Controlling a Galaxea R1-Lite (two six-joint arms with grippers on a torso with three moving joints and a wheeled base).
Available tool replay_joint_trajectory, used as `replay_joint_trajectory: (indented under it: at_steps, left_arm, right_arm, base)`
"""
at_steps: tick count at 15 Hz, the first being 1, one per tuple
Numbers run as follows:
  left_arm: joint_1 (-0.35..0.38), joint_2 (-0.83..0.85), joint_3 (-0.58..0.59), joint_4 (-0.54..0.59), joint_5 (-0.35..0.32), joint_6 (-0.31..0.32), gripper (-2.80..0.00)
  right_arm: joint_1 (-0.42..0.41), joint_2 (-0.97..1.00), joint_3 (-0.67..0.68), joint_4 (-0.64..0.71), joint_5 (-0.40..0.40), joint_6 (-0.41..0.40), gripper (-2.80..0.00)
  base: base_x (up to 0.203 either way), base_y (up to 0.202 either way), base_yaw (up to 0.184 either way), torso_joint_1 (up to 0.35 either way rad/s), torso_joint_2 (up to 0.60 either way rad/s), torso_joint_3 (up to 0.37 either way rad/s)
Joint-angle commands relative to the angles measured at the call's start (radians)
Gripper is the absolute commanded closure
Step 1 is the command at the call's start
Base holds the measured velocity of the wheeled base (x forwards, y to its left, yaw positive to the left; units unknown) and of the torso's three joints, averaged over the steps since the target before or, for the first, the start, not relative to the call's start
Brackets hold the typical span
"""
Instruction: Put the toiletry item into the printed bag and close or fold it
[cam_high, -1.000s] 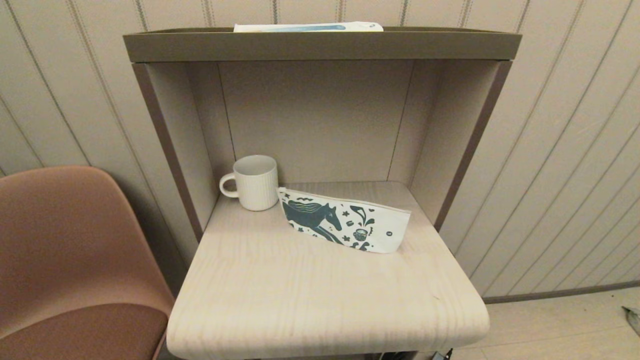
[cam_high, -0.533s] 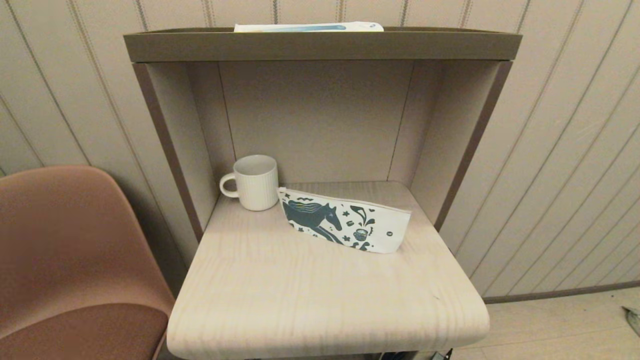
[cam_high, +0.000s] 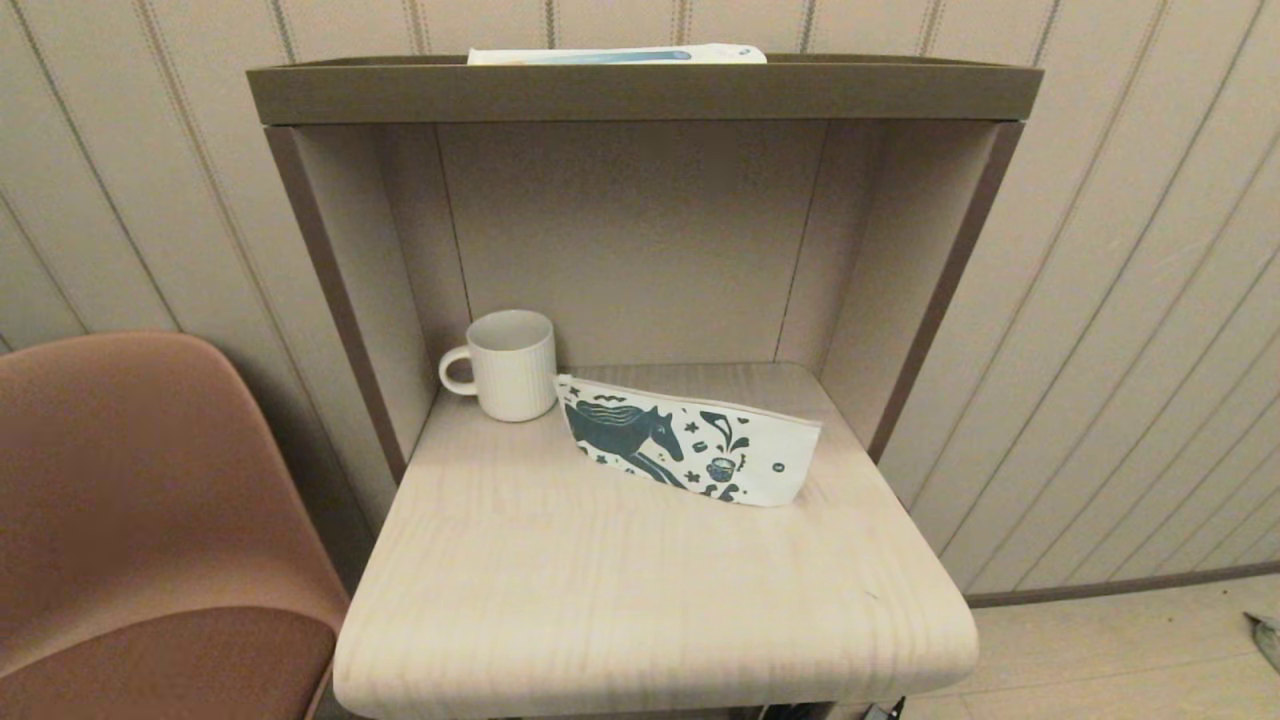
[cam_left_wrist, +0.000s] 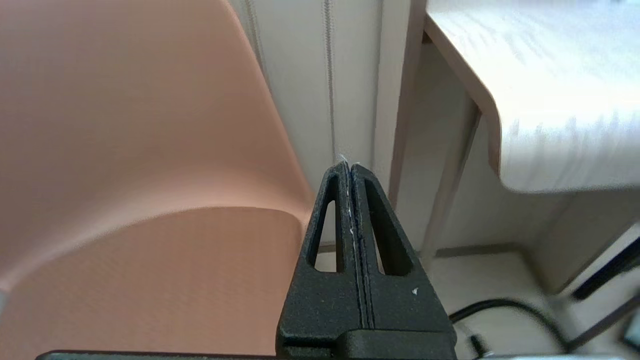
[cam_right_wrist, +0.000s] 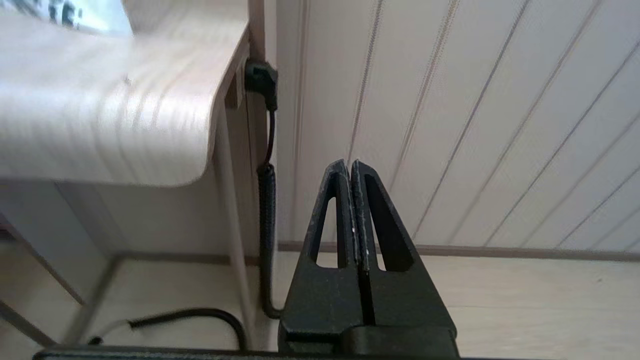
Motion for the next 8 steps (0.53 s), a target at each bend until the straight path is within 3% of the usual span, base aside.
replay_joint_trajectory:
  at_steps: [1, 8]
  left_arm:
    - [0.000, 0.000, 0.000, 0.003, 0.014, -0.044, 0.00]
    - [0.000, 0.001, 0.001, -0.005, 0.029, -0.075, 0.00]
  right_arm:
    - [0.000, -0.005, 0.000, -0.004, -0.003, 0.009, 0.00]
    - [-0.001, -0.003, 0.000, -0.006, -0.004, 0.013, 0.00]
  base:
    - [0.000, 0.000, 0.000, 0.000, 0.00, 0.000]
    - [0.000, 0.000, 0.000, 0.000, 0.00, 0.000]
